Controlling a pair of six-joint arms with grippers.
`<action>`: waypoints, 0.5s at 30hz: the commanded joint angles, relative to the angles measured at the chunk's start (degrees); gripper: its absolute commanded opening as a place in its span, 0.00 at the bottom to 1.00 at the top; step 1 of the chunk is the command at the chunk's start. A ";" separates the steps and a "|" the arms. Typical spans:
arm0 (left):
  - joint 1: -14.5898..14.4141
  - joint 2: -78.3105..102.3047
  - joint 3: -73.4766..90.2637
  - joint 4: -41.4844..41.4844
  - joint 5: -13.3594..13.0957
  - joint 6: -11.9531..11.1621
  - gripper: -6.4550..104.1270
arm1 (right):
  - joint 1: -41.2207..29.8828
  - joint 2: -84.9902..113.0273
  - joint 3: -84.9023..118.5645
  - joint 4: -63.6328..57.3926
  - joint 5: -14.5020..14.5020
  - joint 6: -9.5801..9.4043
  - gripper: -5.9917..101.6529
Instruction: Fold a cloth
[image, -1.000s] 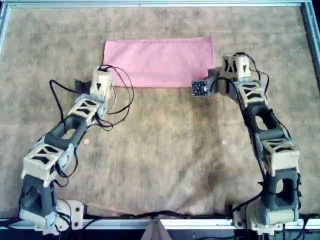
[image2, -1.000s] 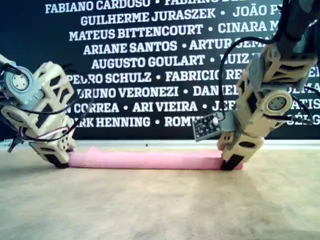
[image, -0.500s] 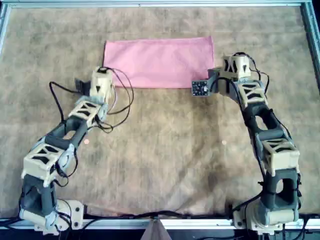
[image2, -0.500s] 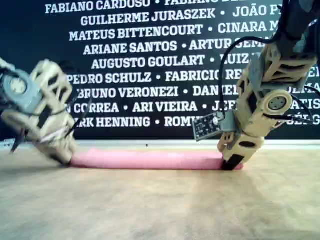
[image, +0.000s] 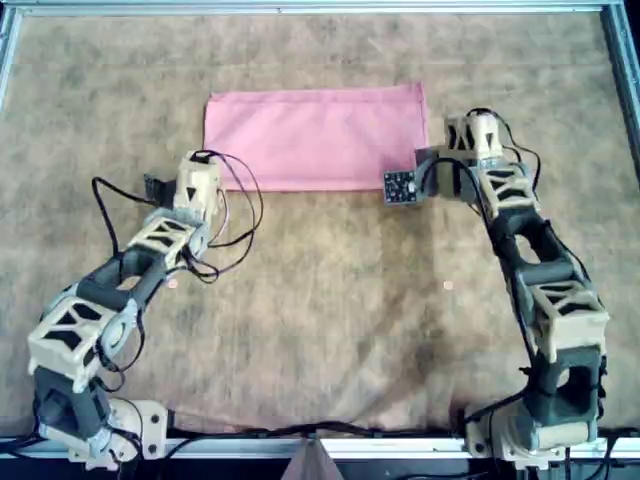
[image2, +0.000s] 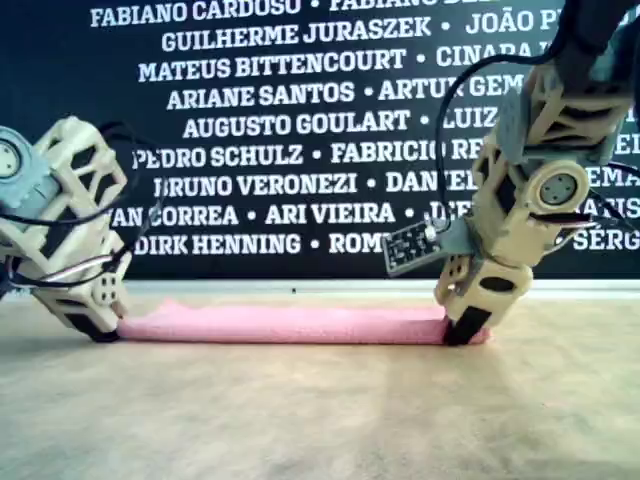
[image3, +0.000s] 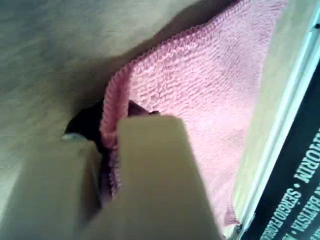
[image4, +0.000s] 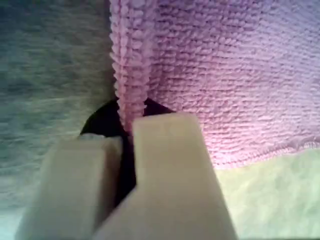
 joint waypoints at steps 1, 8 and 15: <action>-0.62 7.21 1.23 -0.62 0.18 0.09 0.07 | 0.00 10.11 1.23 1.49 0.00 0.35 0.05; -0.62 13.89 9.32 -0.62 0.18 0.09 0.07 | 0.09 19.16 11.43 1.49 0.00 0.35 0.05; -0.62 20.39 17.05 -0.62 0.18 0.09 0.07 | 0.18 23.29 20.57 0.88 -0.09 0.26 0.05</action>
